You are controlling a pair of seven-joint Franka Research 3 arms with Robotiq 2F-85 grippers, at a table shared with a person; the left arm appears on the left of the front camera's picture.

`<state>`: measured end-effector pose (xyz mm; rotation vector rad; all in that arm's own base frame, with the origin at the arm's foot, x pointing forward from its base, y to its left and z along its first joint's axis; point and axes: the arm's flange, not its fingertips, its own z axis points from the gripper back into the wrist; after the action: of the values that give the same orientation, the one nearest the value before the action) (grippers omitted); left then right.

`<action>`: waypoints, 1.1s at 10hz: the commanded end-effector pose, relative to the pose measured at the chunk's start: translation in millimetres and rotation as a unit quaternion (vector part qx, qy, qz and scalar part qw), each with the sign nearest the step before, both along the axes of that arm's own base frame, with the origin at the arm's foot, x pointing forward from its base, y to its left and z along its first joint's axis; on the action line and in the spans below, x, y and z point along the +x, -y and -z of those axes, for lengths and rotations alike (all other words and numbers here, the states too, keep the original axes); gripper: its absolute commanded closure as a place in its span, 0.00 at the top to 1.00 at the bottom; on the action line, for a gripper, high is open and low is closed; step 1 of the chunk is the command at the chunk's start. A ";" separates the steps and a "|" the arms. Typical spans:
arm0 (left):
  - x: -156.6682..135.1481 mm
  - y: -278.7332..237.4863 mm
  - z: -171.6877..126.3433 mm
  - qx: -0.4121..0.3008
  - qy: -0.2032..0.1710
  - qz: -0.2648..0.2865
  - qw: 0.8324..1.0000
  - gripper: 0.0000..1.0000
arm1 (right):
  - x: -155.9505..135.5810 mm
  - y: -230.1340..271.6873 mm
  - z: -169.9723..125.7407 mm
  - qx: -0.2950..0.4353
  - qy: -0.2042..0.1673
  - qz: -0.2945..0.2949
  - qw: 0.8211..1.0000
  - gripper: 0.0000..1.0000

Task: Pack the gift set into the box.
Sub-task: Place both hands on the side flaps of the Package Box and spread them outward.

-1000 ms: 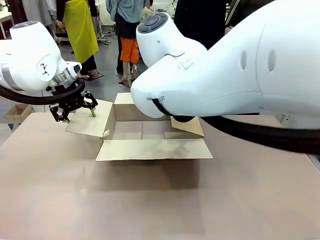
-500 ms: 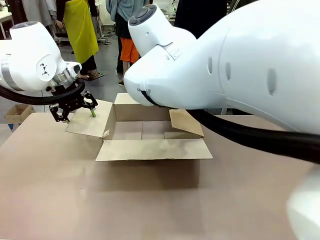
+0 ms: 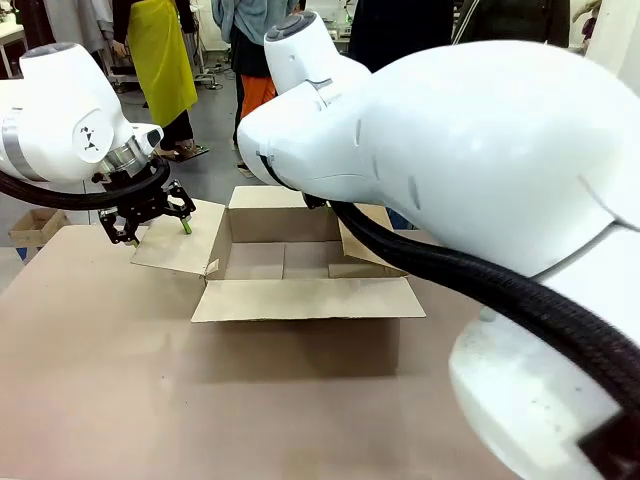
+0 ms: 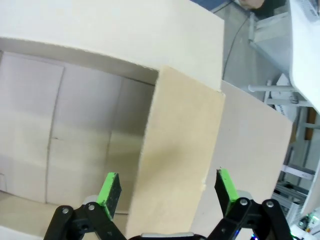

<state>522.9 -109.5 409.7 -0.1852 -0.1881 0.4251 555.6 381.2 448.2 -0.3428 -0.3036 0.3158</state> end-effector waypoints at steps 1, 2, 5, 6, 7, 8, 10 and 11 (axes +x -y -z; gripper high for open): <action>-0.5 1.5 -1.7 0.007 -0.002 -0.008 1.000 1.00 | 17.2 -18.2 -2.2 0.006 -0.026 -0.009 1.000 1.00; -0.5 1.5 -1.7 0.007 -0.002 -0.008 1.000 1.00 | 19.3 -23.2 6.1 -0.006 -0.038 -0.014 0.999 1.00; -0.5 1.5 -1.7 0.007 -0.002 -0.008 1.000 1.00 | 23.7 -17.9 22.3 -0.038 -0.051 0.019 0.998 1.00; -0.5 1.5 -1.7 0.007 -0.002 -0.008 1.000 1.00 | 25.0 -13.2 26.5 -0.042 -0.057 0.022 0.997 1.00; -0.5 1.5 -1.7 0.007 -0.002 -0.008 1.000 1.00 | 25.2 -5.6 28.9 -0.042 -0.061 0.031 0.997 1.00; -0.5 1.5 -1.7 0.007 -0.002 -0.008 1.000 1.00 | 20.9 4.4 24.8 -0.034 -0.054 0.038 0.997 1.00; -0.5 1.5 -1.7 0.007 -0.002 -0.008 1.000 1.00 | 7.9 32.3 8.6 -0.020 -0.043 0.046 0.998 1.00; -0.5 1.5 -1.7 0.007 -0.002 -0.008 1.000 1.00 | -1.2 51.6 0.7 -0.008 -0.044 0.048 0.998 1.00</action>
<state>523.0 -109.6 409.7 -0.1852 -0.1882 0.4250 575.7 353.4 440.0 -0.4152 -0.1970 0.2187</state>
